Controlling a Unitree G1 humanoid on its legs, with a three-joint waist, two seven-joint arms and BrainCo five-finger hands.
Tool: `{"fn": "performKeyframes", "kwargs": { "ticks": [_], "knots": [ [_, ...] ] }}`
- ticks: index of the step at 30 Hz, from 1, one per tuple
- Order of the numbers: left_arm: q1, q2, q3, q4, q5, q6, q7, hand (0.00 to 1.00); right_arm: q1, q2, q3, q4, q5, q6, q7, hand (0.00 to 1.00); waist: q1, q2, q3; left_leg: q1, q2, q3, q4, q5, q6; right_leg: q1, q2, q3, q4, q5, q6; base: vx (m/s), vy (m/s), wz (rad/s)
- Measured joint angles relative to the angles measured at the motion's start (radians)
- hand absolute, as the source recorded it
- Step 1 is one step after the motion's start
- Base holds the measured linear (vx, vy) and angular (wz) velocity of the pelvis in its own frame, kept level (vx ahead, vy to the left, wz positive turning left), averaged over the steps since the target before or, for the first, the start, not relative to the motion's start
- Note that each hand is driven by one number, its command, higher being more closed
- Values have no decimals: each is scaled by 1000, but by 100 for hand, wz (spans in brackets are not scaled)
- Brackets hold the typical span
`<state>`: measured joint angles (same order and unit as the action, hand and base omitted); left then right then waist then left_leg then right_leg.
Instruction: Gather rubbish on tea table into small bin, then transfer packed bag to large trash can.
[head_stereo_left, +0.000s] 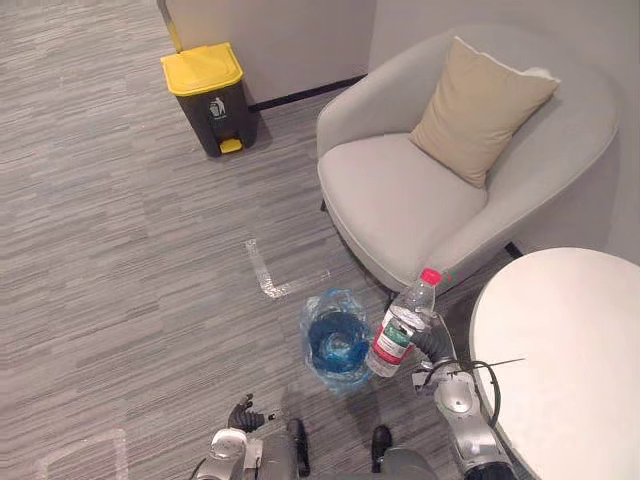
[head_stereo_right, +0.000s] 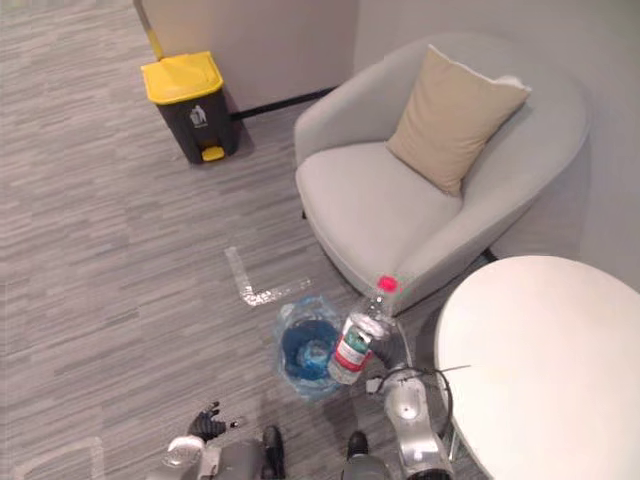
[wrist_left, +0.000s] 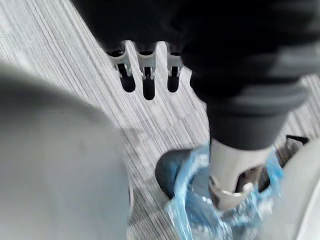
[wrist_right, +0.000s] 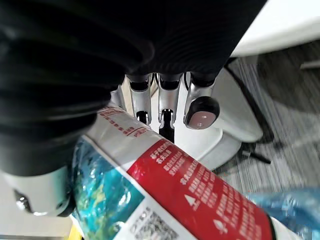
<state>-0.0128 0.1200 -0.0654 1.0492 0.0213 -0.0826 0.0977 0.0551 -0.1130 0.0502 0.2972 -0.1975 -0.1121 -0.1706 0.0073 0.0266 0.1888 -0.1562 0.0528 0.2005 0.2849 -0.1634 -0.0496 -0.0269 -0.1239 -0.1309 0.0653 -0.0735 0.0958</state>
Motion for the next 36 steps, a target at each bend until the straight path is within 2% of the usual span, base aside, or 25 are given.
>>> {"fn": "performKeyframes", "kwargs": {
  "ticks": [5,9,11,15,19,22,25,27,28,30,36],
  "knots": [
    [-6,25,-36,4,17,0,2,0,-40,-29,40,64,-2,4,2,100,0,0,0,-19,-10,5,-30,13,20,-48,-4,17,5,8,3,-2,19,-14],
    [-58,22,-42,5,15,0,9,0,-182,-88,116,149,-34,7,-5,100,-1,8,27,-135,-7,5,-12,39,52,-180,-2,28,57,23,-3,-60,-8,-10],
    [-110,23,-42,3,2,-4,21,0,-291,-123,153,190,-41,8,-12,100,4,16,89,-201,8,-6,41,40,52,-245,2,26,116,23,-4,-144,-16,8],
    [-199,17,-41,-8,-37,-20,37,0,-447,-134,168,198,-63,8,-51,100,27,16,140,-373,31,-17,141,40,51,-432,3,25,254,11,-21,-177,5,2],
    [-294,9,-38,-61,-65,-24,59,0,-575,-140,202,200,-80,18,-86,100,44,13,187,-556,54,-31,257,26,50,-607,-3,10,389,-33,-35,-236,-21,10],
    [-362,2,-29,-96,-77,-35,77,0,-662,-149,218,208,-99,33,-116,100,46,9,202,-690,61,-48,302,26,38,-742,-10,-6,463,-42,-43,-226,-35,15],
    [-408,-7,0,-143,-98,-42,88,0,-752,-170,230,253,-117,45,-144,100,47,9,214,-795,74,-42,312,52,35,-845,-19,-25,496,-47,-51,-134,-34,20],
    [-433,-10,37,-164,-116,-45,104,0,-818,-171,229,295,-117,53,-164,100,50,1,221,-862,77,-42,313,76,37,-917,-24,-31,525,-37,-61,-61,-19,13],
    [-441,-10,43,-171,-124,-45,110,0,-844,-172,229,314,-117,55,-169,100,50,-1,223,-883,77,-43,313,86,30,-939,-28,-36,535,-38,-61,-35,-12,13],
    [-453,-11,48,-197,-139,-46,121,0,-909,-172,229,359,-117,65,-183,100,54,-1,225,-933,78,-46,326,103,44,-991,-34,-44,564,-40,-68,-10,-17,8],
    [-472,-16,45,-236,-164,-65,137,0,-1035,-174,218,434,-105,74,-205,100,62,-1,226,-1009,79,-65,349,106,41,-1065,-39,-60,607,-57,-83,7,-22,6]
  ]
}}
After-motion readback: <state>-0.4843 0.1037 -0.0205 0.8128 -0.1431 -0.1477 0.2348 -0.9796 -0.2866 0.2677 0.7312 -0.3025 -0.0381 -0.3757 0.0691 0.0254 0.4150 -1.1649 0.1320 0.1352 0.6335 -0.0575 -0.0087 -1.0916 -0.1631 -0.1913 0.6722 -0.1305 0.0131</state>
